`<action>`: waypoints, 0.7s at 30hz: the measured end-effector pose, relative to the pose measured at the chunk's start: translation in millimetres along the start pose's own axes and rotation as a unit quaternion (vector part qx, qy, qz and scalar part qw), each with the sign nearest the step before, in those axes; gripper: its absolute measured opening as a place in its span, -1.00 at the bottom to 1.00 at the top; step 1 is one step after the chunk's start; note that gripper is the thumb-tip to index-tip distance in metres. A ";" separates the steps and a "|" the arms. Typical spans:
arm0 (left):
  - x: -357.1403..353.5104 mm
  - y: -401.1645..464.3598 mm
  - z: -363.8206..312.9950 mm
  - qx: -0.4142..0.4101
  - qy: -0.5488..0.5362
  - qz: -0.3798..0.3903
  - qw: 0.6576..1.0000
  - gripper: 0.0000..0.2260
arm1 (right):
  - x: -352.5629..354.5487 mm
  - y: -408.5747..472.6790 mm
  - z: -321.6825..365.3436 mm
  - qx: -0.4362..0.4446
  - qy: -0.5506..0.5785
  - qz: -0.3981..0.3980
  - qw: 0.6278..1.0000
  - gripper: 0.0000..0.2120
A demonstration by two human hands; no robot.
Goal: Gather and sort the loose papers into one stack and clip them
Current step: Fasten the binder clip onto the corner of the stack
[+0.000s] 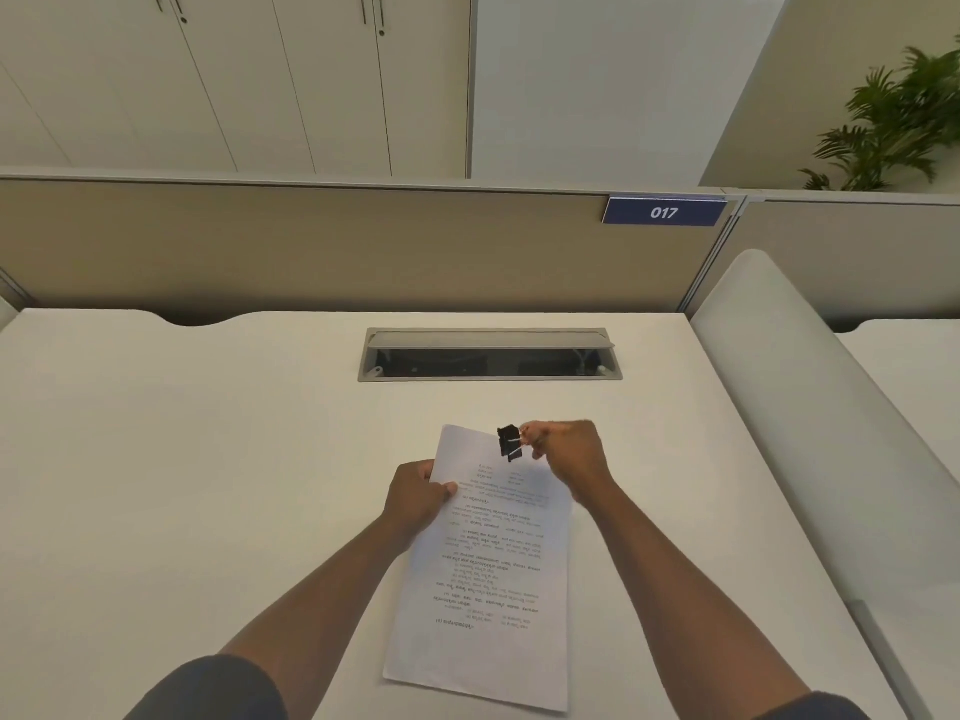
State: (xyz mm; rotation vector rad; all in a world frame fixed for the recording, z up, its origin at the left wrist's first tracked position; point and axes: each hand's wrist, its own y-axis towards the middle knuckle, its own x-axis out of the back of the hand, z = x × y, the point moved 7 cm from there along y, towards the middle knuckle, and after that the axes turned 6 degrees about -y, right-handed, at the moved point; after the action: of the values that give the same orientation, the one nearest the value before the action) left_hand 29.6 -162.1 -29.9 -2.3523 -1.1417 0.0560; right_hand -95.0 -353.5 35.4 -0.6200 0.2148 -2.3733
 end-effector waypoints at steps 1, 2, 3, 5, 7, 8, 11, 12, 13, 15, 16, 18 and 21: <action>1.0 -0.2 0.1 -0.003 0.003 -0.003 1.000 -0.91 | -0.8 2.0 14.9 0.044 -0.064 -0.011 0.997 -0.88; 0.2 -0.2 -0.3 -0.008 0.005 -0.003 1.000 -0.89 | -0.9 3.7 28.7 0.085 -0.113 -0.026 0.990 -0.88; -0.2 -0.9 -0.9 -0.012 0.008 -0.003 1.000 -0.88 | -2.1 4.9 40.5 0.117 -0.146 -0.037 0.982 -0.88; -0.3 -1.1 -2.0 -0.021 0.014 -0.005 1.000 -0.87 | -6.7 5.4 59.2 0.154 -0.184 -0.048 0.970 -0.86; -0.8 -0.2 -2.8 -0.030 0.018 -0.006 0.999 -0.86 | -14.4 5.5 72.1 0.175 -0.219 -0.043 0.959 -0.85; -1.2 -0.1 -3.4 -0.034 0.021 -0.005 0.999 -0.86 | -19.3 5.5 77.1 0.182 -0.240 -0.035 0.953 -0.85; -3.3 -0.3 -4.8 -0.044 0.034 -0.005 0.998 -0.86 | -33.2 5.7 84.8 0.197 -0.303 -0.018 0.932 -0.82; -4.1 -1.1 -5.5 -0.047 0.034 -0.004 0.998 -0.87 | -38.1 5.8 85.4 0.198 -0.319 -0.015 0.927 -0.81; -4.6 -1.8 -6.1 -0.049 0.033 -0.005 0.998 -0.87 | -43.4 6.6 85.4 0.199 -0.334 -0.011 0.921 -0.81; -5.9 -2.8 -7.0 -0.052 0.029 -0.007 0.998 -0.87 | -50.9 6.9 84.2 0.186 -0.355 -0.002 0.916 -0.81; -6.1 -3.4 -7.1 -0.052 0.027 -0.008 0.998 -0.86 | -53.6 6.6 84.0 0.179 -0.362 0.001 0.915 -0.82; -6.2 -4.7 -8.0 -0.055 0.024 -0.008 0.998 -0.87 | -57.7 6.4 83.7 0.171 -0.374 0.010 0.911 -0.83; -7.3 -6.2 -9.6 -0.062 0.021 -0.002 0.998 -0.86 | -62.2 5.9 83.7 0.172 -0.384 0.026 0.907 -0.83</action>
State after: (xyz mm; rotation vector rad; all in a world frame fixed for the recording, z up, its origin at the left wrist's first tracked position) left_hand 22.9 -168.5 -20.0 -2.4466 -1.1609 -0.0670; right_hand -9.6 -317.2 83.3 -1.2777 -0.5151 -1.8705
